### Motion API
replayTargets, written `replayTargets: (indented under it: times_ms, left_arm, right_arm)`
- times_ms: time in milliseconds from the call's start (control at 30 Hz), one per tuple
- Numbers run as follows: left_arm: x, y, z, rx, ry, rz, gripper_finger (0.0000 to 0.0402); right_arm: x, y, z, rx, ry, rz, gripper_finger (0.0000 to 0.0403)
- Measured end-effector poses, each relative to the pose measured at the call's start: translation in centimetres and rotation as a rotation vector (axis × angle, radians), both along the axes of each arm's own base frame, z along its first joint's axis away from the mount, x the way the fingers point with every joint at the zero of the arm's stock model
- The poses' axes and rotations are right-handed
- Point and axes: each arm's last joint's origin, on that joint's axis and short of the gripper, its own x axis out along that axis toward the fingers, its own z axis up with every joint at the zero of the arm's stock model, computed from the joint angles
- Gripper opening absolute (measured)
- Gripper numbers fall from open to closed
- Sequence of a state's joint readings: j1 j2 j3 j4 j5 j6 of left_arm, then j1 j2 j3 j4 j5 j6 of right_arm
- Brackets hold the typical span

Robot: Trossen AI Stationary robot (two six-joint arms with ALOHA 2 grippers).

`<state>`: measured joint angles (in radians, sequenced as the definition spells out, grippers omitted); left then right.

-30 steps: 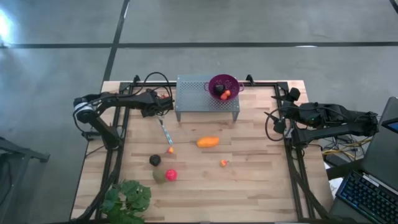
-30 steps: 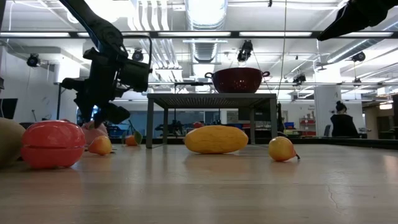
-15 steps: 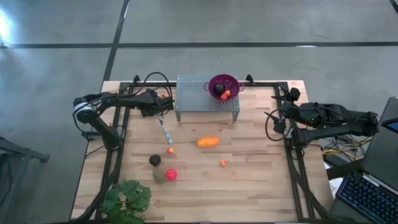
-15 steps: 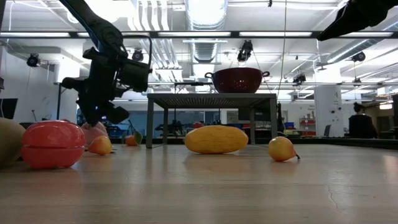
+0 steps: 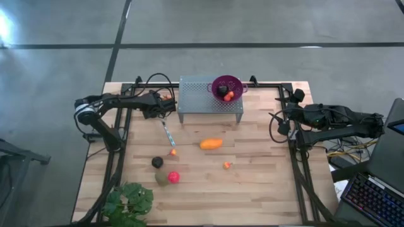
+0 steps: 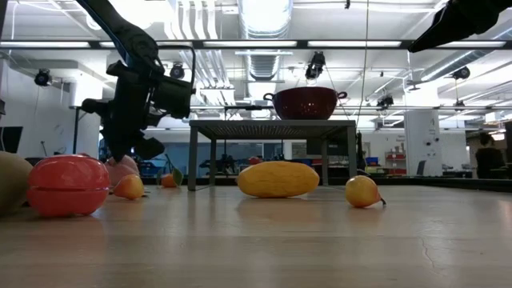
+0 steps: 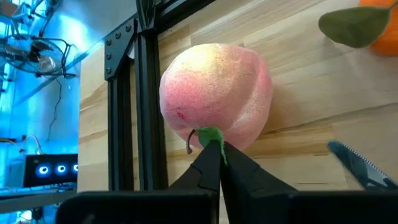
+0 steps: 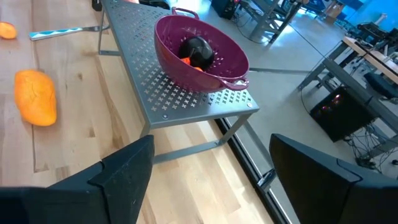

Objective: Pick & Place Fruit
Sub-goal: Put the peach into the purple bowl on the shelf

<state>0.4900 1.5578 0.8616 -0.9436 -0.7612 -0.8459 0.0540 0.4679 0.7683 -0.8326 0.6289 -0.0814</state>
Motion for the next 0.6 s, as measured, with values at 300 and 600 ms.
replayTargets:
  times_ms: [300,600]
  left_arm:
    - [0.0,0.0,0.0,-0.017,0.026,-0.033,0.0002]
    - [-0.6,-0.5,1.4,-0.01,0.009,-0.048,0.0001]
  right_arm:
    - [0.0,0.0,0.0,0.0,0.0,0.0,0.0286]
    - [0.0,0.0,0.0,0.0,0.0,0.0,0.0264]
